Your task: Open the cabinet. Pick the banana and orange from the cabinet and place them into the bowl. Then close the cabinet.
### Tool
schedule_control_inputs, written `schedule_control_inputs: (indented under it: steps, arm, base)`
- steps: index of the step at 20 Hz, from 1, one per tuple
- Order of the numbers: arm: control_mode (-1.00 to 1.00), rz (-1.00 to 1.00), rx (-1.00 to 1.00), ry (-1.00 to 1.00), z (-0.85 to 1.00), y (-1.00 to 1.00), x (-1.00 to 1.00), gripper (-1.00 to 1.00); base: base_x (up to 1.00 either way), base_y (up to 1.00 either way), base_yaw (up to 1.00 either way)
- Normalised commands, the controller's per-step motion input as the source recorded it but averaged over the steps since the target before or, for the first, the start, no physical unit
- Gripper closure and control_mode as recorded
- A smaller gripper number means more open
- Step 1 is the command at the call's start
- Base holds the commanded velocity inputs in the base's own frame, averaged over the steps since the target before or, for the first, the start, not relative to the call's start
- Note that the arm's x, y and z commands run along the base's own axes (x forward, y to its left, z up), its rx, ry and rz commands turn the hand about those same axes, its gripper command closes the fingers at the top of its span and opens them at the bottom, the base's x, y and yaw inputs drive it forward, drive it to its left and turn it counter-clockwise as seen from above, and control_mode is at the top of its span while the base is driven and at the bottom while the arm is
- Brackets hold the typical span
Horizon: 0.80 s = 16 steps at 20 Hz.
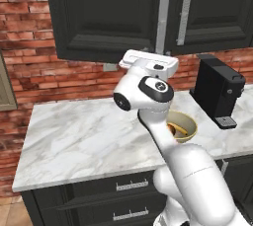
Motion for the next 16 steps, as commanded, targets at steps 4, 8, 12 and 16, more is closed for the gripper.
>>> schedule_control_inputs:
  steps: [4, 8, 12, 16]
  arm:
    - [-1.00, -0.12, 0.01, 0.00, -0.14, -0.47, 1.00, -1.00]
    - [-1.00, -0.14, 0.01, 0.00, -0.17, -0.48, 1.00, -1.00]
    - [-1.00, -0.18, 0.01, 0.00, -0.20, -0.54, 1.00, -1.00]
    - [-1.00, -0.25, 0.01, -0.01, -0.09, -0.70, 0.67, -1.00]
  base:
    - [0.00, 0.00, 0.00]
    - [0.00, 0.00, 0.00]
    - [0.00, 0.00, 0.00]
    - [0.00, 0.00, 0.00]
